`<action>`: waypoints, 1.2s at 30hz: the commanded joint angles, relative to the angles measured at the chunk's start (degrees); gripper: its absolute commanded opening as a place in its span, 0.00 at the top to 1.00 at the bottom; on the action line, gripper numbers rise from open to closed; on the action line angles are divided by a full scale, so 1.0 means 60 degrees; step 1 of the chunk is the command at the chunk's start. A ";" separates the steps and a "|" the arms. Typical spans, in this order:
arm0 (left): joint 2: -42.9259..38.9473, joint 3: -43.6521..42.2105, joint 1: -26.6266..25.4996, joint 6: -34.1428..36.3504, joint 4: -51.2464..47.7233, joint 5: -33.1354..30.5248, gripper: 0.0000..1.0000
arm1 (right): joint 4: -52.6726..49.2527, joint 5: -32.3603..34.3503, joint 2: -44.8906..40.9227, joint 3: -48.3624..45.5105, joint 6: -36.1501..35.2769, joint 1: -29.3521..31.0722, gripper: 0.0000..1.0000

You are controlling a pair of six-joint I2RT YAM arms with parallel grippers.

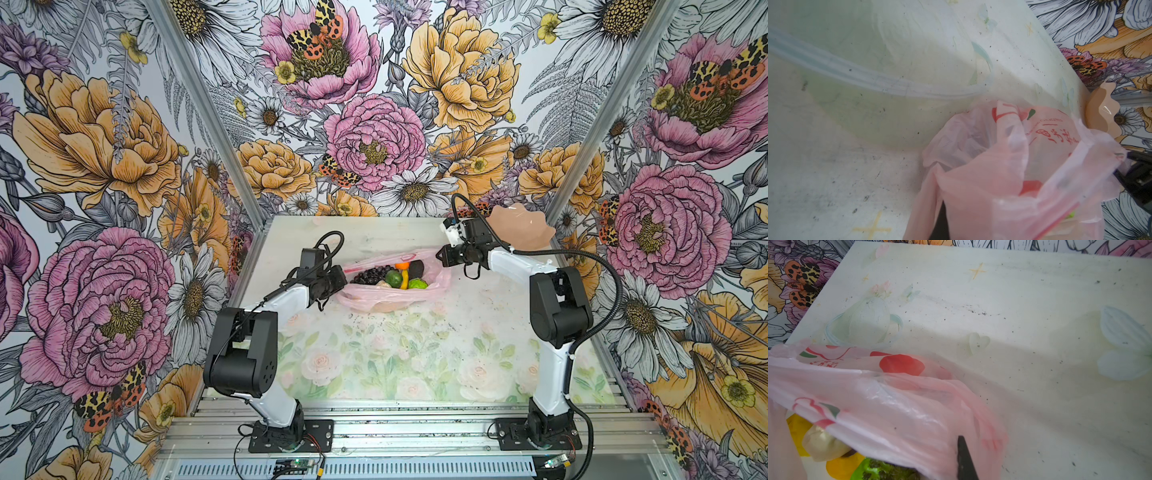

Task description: Take the fake fruits out of the plastic bag

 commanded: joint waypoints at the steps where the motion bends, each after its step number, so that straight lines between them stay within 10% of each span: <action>1: 0.0099 -0.0661 0.0689 -0.0448 0.1003 0.0478 1.00 | -0.0098 -0.0756 0.0351 0.0506 0.0528 -0.0280 1.00; 11: -0.0018 -0.0392 0.0444 -0.0201 0.0239 -0.0690 1.00 | -0.0090 -0.0064 0.1137 0.1785 0.1265 0.0475 1.00; 21: -0.1788 -0.1121 0.2090 -0.0741 0.0930 -0.0964 1.00 | -0.0086 0.1336 0.2996 0.4992 0.2057 0.1713 1.00; 27: -0.2607 -0.1735 0.1228 -0.0400 0.0836 -0.1352 1.00 | -0.0110 0.1761 0.3412 0.5956 0.2543 0.1861 1.00; 32: -0.2429 -0.2311 0.0164 -0.0345 0.0673 -0.1823 1.00 | -0.0330 0.1516 0.3170 0.5692 0.2755 0.1856 0.57; 36: -0.2329 -0.2666 0.0021 -0.0447 0.0930 -0.1853 1.00 | -0.0356 0.1670 0.2396 0.4769 0.2763 0.1859 0.44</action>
